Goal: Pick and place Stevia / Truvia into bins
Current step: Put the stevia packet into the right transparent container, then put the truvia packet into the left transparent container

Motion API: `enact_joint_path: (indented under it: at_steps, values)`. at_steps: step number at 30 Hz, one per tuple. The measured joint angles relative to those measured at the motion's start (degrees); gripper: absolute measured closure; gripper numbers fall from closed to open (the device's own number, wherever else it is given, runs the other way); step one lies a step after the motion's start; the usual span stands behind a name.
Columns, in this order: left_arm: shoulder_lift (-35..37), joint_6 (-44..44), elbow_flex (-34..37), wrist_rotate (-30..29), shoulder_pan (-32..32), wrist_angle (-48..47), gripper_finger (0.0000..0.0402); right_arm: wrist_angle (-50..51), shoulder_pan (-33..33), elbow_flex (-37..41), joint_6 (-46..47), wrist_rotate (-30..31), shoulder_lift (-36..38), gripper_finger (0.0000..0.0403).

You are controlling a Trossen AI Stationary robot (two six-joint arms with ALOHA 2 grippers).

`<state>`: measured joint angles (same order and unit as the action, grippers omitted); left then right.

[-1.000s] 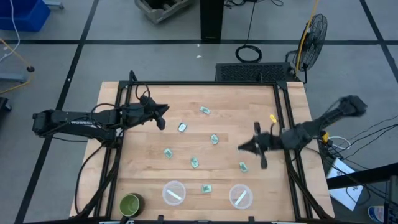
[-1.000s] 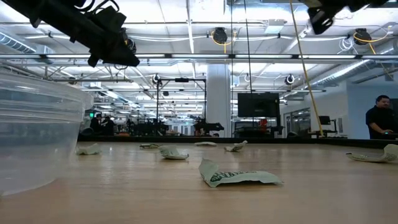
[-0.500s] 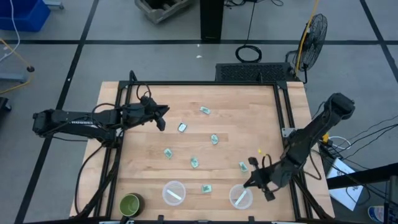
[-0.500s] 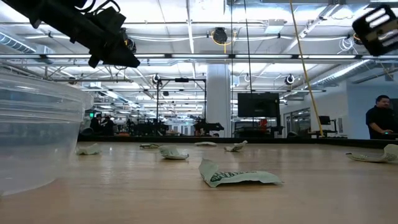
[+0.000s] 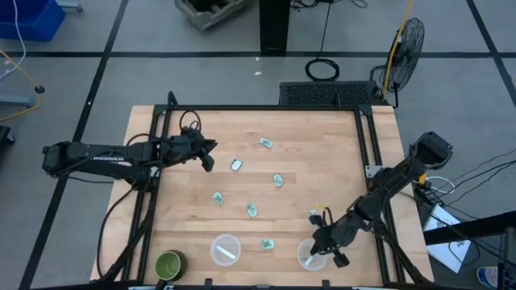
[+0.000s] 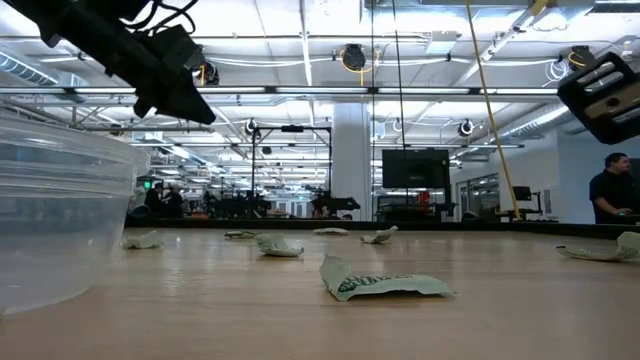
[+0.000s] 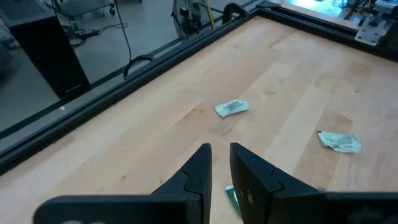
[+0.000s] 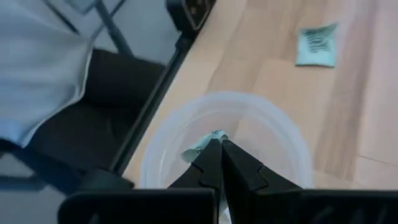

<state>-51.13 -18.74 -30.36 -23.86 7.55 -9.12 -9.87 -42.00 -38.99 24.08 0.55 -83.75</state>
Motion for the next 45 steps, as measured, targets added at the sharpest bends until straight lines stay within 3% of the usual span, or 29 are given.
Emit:
enact_joint_path:
  at_steps: [8, 21, 29, 37, 45]
  values:
    - [0.00, -1.42, -0.01, 0.70, 0.00, -0.64, 0.0339, 19.21, 3.24, -8.76, -2.20, -2.30, -4.71, 0.0403]
    - [0.00, -1.46, 0.01, 1.93, 0.02, -1.74, 0.0339, 15.37, 4.05, -10.58, -0.75, -6.84, -10.92, 0.0398]
    - [0.00, -2.56, 0.01, 1.93, 0.02, -1.99, 0.0339, 13.45, 4.05, -10.57, -1.15, -6.75, -11.42, 0.0342]
    - [0.00, -4.35, -0.01, 5.51, -0.02, -1.99, 0.0339, 13.92, 4.05, -10.57, -0.46, -6.86, -7.63, 0.0315]
    - [0.00, -5.69, 0.01, 6.02, -0.04, -1.50, 0.0339, 17.43, 4.05, -10.55, -2.53, -6.53, 5.46, 0.0334]
